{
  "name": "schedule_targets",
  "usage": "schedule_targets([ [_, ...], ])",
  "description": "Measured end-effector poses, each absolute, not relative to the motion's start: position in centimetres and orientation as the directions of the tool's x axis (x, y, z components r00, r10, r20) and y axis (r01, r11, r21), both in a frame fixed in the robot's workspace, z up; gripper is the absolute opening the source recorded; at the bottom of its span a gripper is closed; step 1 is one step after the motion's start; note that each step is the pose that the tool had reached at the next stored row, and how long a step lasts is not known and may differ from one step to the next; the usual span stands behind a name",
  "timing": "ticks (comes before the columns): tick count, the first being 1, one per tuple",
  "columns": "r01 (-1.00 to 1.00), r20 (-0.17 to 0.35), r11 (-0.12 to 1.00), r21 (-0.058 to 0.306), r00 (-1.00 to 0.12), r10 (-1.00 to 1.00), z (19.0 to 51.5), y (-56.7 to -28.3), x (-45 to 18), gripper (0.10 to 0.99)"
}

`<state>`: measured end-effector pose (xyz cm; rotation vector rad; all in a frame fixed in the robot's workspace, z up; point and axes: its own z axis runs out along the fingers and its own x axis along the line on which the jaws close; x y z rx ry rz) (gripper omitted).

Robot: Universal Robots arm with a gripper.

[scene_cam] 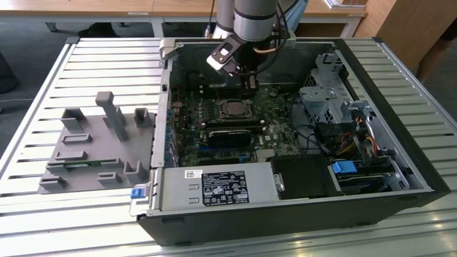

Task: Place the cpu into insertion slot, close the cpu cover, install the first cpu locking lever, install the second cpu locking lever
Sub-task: 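Close the cpu cover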

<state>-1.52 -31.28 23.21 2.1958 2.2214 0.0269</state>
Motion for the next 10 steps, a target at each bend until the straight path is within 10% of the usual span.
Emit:
schedule_targets([
  [10, 1.000, 0.000, 0.012, 0.025, -0.012, 1.000, 23.20, -31.27, -2.67, 0.106],
])
